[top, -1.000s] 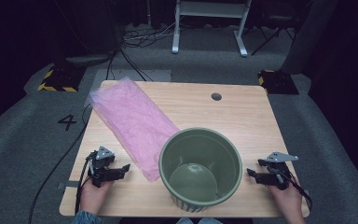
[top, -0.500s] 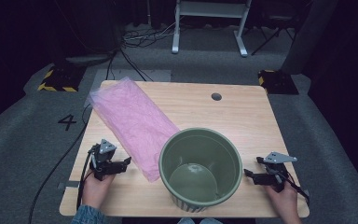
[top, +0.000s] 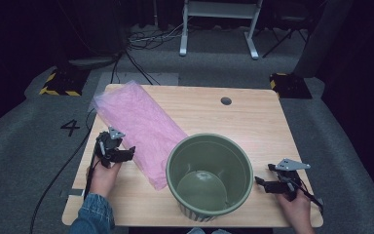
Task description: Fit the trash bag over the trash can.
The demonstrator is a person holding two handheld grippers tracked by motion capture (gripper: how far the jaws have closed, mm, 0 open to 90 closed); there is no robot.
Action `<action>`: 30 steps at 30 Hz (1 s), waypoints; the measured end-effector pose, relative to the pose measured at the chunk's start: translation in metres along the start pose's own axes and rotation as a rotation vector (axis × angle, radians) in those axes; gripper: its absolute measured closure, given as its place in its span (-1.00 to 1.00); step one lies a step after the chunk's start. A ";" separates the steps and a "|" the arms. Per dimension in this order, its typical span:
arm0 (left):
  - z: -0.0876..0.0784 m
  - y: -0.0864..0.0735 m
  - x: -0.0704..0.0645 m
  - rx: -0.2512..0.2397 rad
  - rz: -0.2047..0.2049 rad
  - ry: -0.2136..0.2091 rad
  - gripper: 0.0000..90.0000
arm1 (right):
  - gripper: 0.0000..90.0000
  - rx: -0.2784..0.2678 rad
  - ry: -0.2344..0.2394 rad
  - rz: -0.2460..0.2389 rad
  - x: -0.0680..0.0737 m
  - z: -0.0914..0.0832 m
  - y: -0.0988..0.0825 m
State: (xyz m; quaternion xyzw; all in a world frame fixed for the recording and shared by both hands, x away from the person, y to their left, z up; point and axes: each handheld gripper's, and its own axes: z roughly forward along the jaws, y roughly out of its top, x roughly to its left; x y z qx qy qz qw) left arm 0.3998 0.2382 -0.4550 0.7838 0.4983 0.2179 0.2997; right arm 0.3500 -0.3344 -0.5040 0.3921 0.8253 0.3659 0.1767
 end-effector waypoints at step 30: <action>0.067 0.022 0.044 0.184 -0.187 0.076 -0.61 | -0.57 0.000 0.000 0.000 0.000 0.000 0.000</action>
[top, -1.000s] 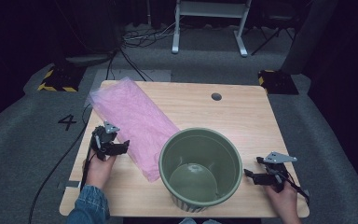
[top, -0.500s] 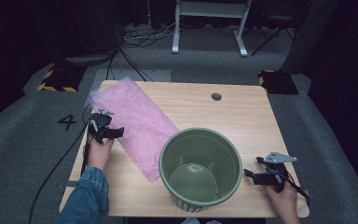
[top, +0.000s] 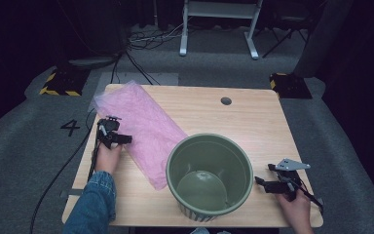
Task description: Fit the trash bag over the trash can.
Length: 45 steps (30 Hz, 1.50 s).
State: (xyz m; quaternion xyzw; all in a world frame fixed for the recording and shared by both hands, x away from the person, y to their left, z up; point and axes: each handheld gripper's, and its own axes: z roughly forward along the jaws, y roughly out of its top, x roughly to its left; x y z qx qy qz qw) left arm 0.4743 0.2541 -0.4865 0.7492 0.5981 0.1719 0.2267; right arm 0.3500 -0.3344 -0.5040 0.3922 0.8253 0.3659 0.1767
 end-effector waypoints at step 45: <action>-0.097 -0.010 -0.020 -0.496 0.220 -0.419 0.99 | -0.58 0.001 0.003 -0.003 0.001 0.000 0.000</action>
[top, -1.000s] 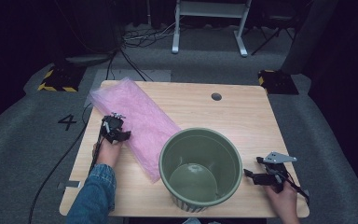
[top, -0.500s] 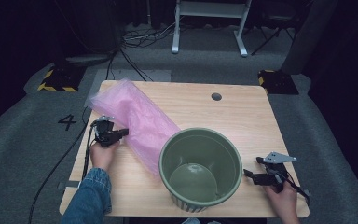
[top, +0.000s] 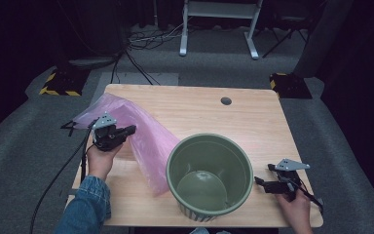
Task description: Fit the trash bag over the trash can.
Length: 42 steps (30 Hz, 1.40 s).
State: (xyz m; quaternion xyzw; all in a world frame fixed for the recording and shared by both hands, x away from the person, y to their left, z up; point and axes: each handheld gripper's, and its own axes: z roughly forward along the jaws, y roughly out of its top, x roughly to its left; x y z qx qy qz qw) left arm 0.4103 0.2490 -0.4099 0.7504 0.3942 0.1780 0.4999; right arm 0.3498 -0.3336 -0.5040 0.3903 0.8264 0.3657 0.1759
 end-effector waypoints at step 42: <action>-0.099 0.112 -0.033 -0.180 0.239 -0.086 0.99 | -0.58 0.000 0.000 0.000 0.000 0.000 0.000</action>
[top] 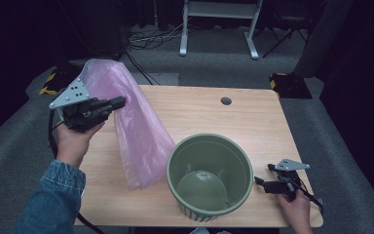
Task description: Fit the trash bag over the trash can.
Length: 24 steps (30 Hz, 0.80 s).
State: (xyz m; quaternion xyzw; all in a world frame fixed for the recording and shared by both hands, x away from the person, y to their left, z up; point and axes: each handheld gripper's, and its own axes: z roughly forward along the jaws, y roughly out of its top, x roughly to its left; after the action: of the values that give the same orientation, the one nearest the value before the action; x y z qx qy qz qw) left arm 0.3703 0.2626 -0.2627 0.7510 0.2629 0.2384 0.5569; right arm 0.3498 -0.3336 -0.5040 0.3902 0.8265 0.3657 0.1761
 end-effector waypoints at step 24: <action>-0.013 0.034 0.033 -0.068 -0.001 -0.132 0.99 | -0.58 0.000 0.000 0.000 0.000 0.000 0.000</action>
State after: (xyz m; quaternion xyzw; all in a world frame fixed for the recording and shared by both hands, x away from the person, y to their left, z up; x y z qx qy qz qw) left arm 0.3905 0.2854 -0.2239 0.7458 0.2175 0.1968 0.5981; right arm 0.3498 -0.3336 -0.5040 0.3902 0.8264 0.3658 0.1760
